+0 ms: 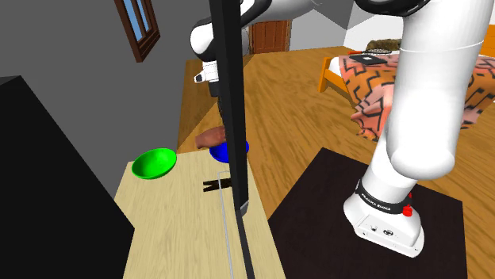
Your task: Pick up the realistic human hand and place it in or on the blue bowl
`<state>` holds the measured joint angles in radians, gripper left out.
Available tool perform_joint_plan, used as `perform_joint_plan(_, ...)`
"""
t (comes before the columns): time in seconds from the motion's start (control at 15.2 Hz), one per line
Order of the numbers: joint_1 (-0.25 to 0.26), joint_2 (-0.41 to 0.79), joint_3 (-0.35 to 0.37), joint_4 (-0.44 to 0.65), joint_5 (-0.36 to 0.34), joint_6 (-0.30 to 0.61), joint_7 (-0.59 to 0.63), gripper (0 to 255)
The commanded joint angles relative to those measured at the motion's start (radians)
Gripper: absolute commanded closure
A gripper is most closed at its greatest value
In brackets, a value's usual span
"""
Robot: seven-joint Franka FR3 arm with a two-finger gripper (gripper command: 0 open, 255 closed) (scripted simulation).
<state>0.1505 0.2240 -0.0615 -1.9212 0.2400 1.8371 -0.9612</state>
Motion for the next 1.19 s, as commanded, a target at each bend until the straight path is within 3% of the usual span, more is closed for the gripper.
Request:
perform_joint_plan(0.0, -0.024, 0.012, -0.018, 0.028, -0.01, -0.025, -0.035, 255)
perform_joint_plan(0.2, -0.054, 0.027, -0.039, 0.06, -0.021, -0.051, -0.078, 255)
perform_joint_plan(1.12, -0.054, 0.118, -0.033, -0.009, 0.0, 0.106, -0.113, 255)
